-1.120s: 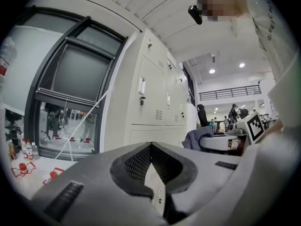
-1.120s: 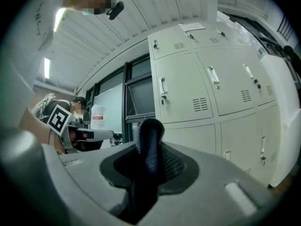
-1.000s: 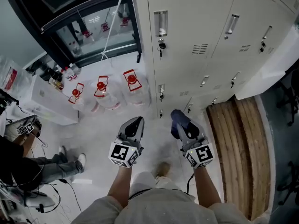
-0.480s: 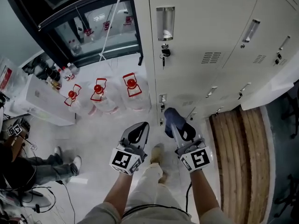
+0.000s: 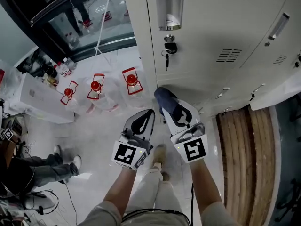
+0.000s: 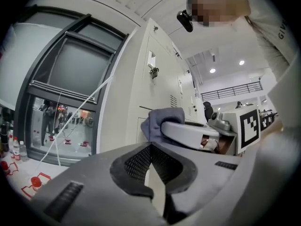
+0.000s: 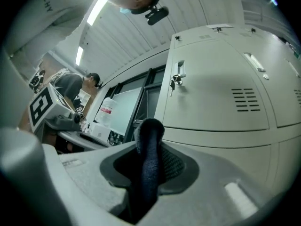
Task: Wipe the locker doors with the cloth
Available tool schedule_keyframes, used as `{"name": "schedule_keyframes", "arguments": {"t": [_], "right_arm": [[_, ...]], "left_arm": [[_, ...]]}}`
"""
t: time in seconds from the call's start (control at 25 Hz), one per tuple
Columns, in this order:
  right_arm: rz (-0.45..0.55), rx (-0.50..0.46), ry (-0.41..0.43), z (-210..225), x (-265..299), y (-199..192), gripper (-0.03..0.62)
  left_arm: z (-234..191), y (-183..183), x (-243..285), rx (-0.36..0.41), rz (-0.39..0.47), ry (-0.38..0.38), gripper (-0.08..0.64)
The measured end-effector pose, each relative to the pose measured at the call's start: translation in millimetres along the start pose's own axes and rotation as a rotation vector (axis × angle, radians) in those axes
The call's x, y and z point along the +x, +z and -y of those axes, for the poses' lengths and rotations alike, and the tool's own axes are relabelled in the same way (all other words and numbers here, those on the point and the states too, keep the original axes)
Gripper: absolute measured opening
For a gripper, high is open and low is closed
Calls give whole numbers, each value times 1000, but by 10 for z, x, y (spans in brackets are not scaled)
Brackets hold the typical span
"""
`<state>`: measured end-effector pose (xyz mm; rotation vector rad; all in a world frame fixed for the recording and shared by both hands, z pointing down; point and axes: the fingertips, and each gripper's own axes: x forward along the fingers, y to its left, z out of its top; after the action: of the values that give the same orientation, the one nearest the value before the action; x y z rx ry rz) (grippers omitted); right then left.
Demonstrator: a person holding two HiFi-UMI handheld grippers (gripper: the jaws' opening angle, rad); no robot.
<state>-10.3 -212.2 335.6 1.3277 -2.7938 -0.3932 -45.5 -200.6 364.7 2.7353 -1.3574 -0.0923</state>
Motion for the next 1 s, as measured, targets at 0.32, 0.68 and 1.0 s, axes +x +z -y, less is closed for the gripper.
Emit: {"name": "schedule_keyframes", "arguments": {"t": [0.32, 0.68, 1.0], "right_arm": [[22, -77, -18, 115, 333, -116, 92], [22, -50, -51, 443, 248, -236, 97], [-7, -66, -126, 878, -27, -380, 101]], "left_arm": [[-99, -65, 279, 20, 18, 3, -2], [-56, -205, 448, 0, -7, -12, -2], [-8, -307, 519, -15, -28, -10, -2]]}}
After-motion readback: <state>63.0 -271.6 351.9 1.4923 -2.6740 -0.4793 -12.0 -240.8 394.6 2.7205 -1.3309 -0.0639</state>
